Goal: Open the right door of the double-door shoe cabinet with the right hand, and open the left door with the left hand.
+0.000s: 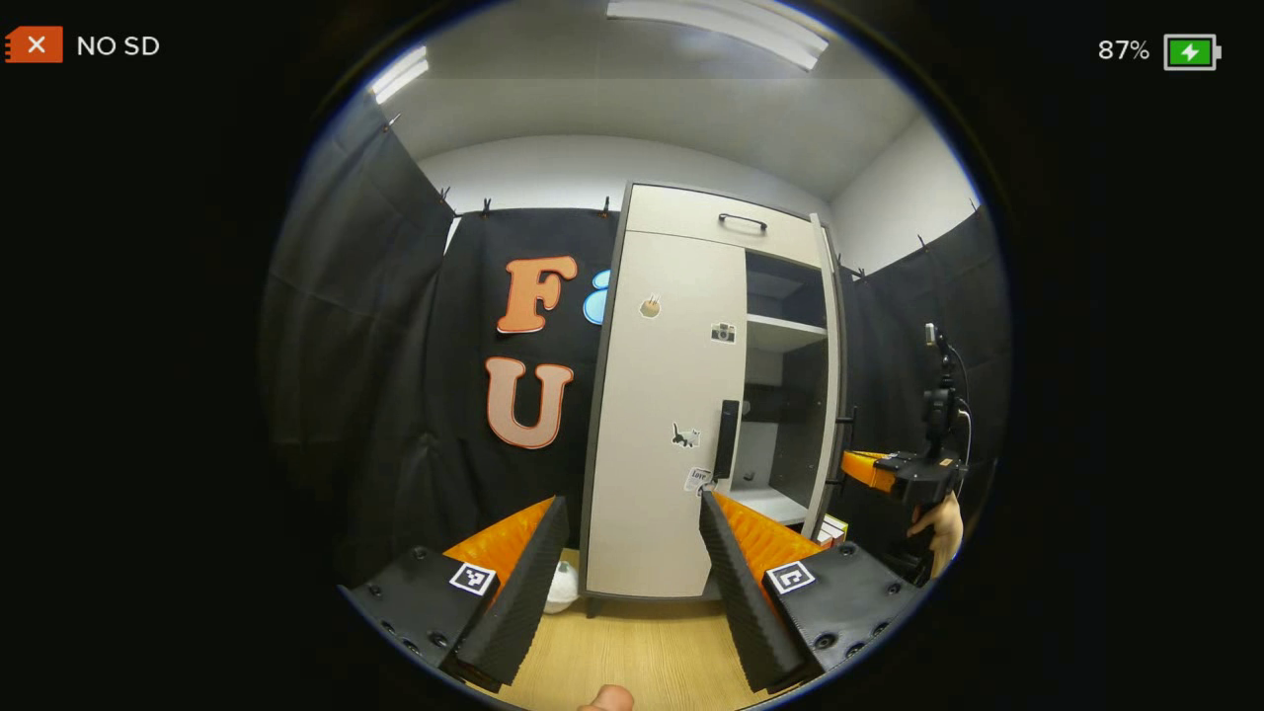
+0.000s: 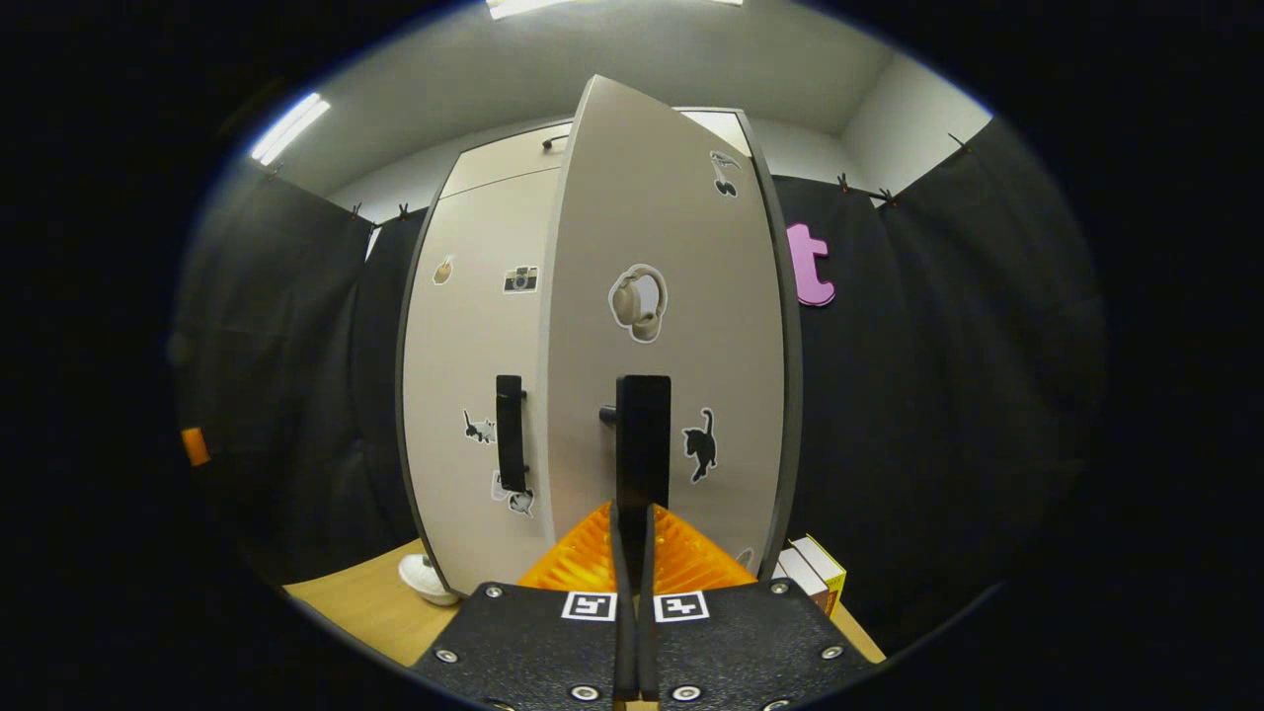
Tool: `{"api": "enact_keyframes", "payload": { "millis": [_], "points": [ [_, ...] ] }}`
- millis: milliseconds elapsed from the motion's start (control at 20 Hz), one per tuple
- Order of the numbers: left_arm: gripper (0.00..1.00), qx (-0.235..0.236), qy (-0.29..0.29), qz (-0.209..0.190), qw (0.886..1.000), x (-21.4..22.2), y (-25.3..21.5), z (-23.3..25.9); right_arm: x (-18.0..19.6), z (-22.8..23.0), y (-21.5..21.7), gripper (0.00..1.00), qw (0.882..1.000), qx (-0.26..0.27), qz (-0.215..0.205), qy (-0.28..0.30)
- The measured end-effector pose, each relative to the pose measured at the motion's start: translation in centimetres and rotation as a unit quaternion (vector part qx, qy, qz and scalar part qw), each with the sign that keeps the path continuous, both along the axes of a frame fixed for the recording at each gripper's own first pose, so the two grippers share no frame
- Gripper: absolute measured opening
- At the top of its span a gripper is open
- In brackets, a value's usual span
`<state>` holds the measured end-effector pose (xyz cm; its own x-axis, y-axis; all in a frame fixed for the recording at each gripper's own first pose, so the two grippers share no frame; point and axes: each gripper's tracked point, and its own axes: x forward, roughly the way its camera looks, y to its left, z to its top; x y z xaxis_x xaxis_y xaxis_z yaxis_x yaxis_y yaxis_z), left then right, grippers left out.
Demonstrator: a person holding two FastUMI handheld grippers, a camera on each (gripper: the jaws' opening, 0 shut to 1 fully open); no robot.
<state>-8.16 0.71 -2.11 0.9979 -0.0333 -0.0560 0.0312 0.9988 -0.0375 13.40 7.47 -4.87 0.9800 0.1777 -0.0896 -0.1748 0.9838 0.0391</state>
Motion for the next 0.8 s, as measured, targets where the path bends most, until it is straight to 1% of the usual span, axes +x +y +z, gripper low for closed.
{"api": "enact_keyframes", "payload": {
  "millis": [100,150,300,450,600,800],
  "points": [
    [0.82,-0.001,0.003,0.002,1.0,0.1,0.2,-0.3,-0.2,-0.3,-0.4,0.0,1.0,0.001,-0.003,-0.001],
    [0.81,-0.001,0.004,0.005,1.0,0.1,0.3,-0.4,-0.6,-0.1,-1.0,0.0,1.0,0.003,-0.007,-0.005],
    [0.81,0.004,0.0,0.009,1.0,0.1,0.5,-0.2,-2.0,-0.1,-3.6,0.0,1.0,-0.002,-0.023,-0.004],
    [0.8,0.003,-0.004,0.003,1.0,0.4,-0.2,-0.1,-2.5,0.2,-6.1,0.0,0.999,-0.007,-0.043,-0.012],
    [0.8,0.003,-0.006,-0.007,1.0,1.1,-1.4,-0.2,-3.1,0.2,-9.1,0.0,0.998,-0.001,-0.068,-0.017],
    [0.8,0.008,-0.002,-0.021,1.0,2.1,-3.3,-0.8,-2.9,0.1,-12.3,0.0,0.995,-0.009,-0.101,-0.018]
  ]
}}
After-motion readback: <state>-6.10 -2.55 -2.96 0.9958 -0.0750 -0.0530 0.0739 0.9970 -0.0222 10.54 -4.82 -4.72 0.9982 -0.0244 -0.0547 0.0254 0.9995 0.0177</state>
